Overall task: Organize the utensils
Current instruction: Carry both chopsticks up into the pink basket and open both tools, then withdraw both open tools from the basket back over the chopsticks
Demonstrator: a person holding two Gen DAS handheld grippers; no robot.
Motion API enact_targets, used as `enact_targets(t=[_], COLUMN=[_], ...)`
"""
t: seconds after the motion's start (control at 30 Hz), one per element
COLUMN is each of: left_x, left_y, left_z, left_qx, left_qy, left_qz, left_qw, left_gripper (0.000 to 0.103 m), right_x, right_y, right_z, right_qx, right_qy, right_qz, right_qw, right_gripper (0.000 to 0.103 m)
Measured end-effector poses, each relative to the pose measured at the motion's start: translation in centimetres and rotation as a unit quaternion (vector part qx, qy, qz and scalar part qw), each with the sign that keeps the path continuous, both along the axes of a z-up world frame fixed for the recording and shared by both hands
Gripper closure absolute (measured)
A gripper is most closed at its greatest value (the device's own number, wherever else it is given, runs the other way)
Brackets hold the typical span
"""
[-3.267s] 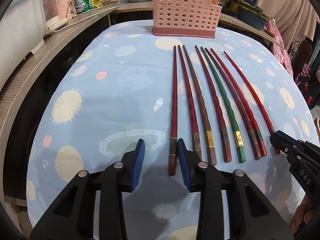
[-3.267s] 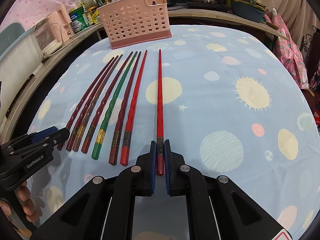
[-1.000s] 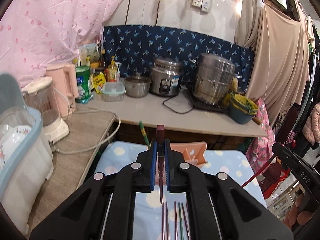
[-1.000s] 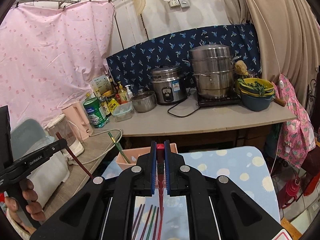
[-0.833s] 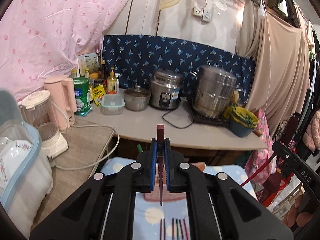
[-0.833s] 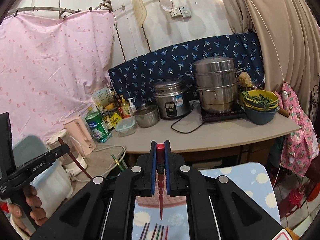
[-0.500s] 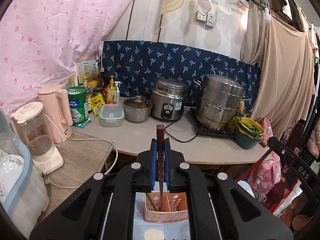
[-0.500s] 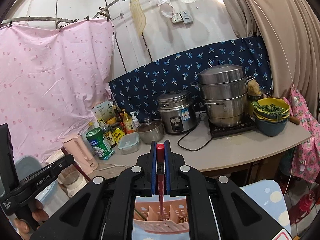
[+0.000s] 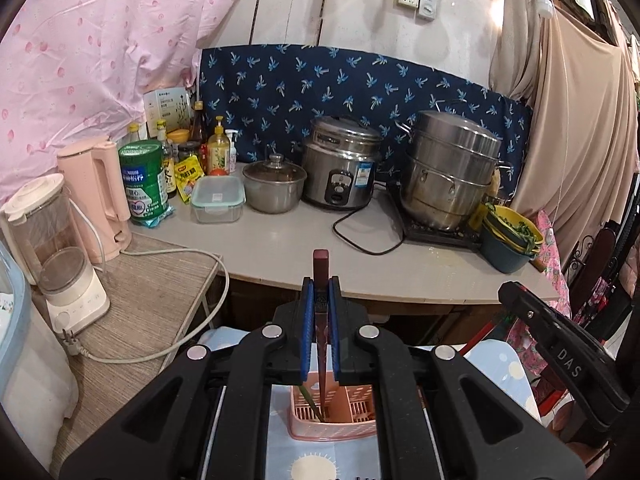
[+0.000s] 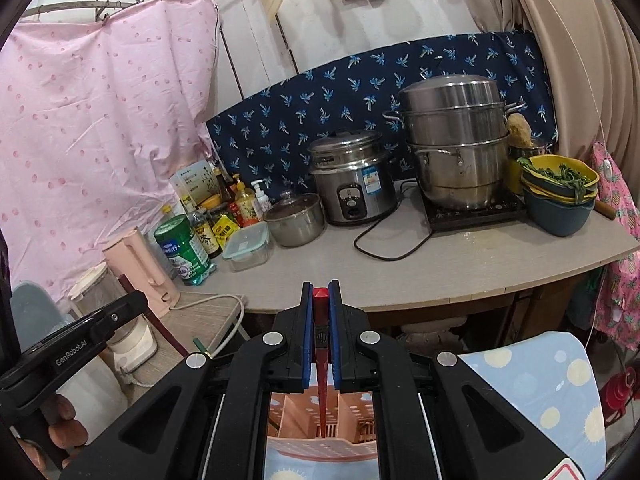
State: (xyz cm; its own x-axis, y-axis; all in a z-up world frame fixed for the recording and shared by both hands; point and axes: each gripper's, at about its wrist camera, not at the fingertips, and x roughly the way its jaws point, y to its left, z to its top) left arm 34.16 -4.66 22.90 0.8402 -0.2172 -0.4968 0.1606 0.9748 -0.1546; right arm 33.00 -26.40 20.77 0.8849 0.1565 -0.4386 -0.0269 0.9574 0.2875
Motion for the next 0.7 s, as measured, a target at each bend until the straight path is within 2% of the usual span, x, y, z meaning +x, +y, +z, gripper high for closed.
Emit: enact_targets(t=[0.37,0.43,0.47,0.5,0.63,0.7], left_x=[-0.2,-0.3,-0.4,-0.5,-1.2,-1.7], left_y=[-0.4,-0.4,-0.3,-0.2,0.1,0.2], left_z=[-1.4,-1.5,-1.5,-1.5,-1.3,-1.2], left_qx=[0.009,0.012,0.011,0.009,0.008,0.009], left_qy=[0.010,0.013,0.015,0.015,0.013,0.011], left_qz=[0.006,0.011,0.014,0.017,0.018,0.020], left_qw=[0.9999,0.9998,0.9997,0.9997,0.9997,0.9997], left_gripper=[0.095,0.088,0.079,0.076,0.074,0.068], right_x=[-0.5,-0.8,-1.0,-1.3,-2.4,-3.2], right_y=[0.0,0.0,0.0,-0.1,-0.4,-0.5], right_z=[-1.1,-1.1,-1.1,-1.0,-0.4,-0.3], right_qx=[-0.010,-0.012,-0.011,-0.010,-0.005,-0.003], right_qy=[0.008,0.007,0.007,0.006,0.000,-0.004], right_qz=[-0.001,-0.003,-0.003,-0.005,-0.005,-0.005], right_qw=[1.000,1.000,1.000,1.000,1.000,1.000], right_gripper=[0.093,0.087,0.084,0.077,0.073,0.071])
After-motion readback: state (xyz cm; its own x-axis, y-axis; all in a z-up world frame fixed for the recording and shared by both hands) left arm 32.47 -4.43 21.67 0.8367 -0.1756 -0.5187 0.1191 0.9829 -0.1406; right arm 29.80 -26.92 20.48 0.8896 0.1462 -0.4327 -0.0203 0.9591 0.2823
